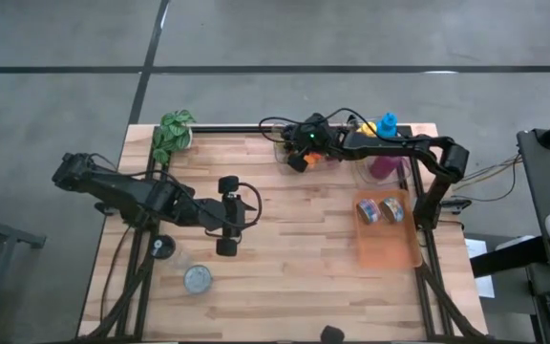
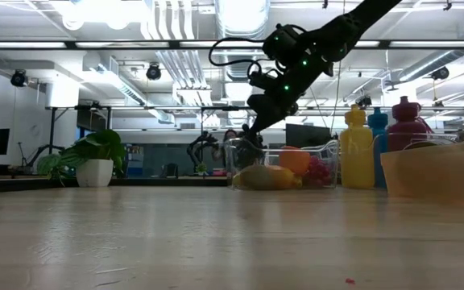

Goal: Pick & Place Food Item
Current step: Put the black grapes into the left transparent bin

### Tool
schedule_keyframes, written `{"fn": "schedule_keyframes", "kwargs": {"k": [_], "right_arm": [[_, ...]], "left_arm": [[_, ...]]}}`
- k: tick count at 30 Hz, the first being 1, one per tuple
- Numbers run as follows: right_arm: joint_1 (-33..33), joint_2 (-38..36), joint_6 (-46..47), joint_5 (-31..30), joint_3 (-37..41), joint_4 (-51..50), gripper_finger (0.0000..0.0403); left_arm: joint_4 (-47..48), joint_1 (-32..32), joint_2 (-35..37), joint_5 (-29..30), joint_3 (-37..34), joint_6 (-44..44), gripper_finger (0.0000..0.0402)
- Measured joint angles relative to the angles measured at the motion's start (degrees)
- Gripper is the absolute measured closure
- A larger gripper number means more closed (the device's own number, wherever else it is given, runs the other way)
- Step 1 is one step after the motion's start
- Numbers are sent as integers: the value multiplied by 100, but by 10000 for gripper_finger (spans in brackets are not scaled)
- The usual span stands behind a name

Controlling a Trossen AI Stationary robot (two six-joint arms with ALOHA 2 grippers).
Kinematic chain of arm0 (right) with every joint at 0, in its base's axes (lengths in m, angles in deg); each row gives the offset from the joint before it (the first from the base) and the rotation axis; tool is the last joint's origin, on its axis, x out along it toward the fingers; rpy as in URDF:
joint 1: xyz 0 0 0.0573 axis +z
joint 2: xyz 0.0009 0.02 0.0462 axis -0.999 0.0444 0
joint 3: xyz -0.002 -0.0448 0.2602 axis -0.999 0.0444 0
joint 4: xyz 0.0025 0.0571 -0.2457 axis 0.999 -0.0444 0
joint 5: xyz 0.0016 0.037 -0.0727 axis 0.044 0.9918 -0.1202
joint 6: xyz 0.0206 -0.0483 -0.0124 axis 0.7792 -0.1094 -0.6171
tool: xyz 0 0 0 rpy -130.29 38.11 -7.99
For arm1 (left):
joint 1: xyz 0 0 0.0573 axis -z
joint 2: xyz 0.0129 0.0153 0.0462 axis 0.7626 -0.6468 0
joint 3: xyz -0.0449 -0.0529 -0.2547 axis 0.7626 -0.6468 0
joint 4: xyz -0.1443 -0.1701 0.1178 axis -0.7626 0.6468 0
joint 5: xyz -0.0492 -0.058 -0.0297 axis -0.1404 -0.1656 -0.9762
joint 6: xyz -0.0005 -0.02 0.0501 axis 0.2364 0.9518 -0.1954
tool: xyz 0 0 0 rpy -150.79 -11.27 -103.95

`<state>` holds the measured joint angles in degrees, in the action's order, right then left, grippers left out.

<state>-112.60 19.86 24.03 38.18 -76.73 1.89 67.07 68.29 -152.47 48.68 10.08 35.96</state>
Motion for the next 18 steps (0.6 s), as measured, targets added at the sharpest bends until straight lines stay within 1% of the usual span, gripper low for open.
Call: {"fn": "schedule_keyframes", "kwargs": {"k": [6, 18], "right_arm": [[0, 0, 107, -2, 4, -13, 391], [0, -1, 101, -7, 4, -11, 346]], "left_arm": [[0, 0, 0, 0, 0, 16, 244], [0, 0, 0, 0, 0, 21, 243]]}}
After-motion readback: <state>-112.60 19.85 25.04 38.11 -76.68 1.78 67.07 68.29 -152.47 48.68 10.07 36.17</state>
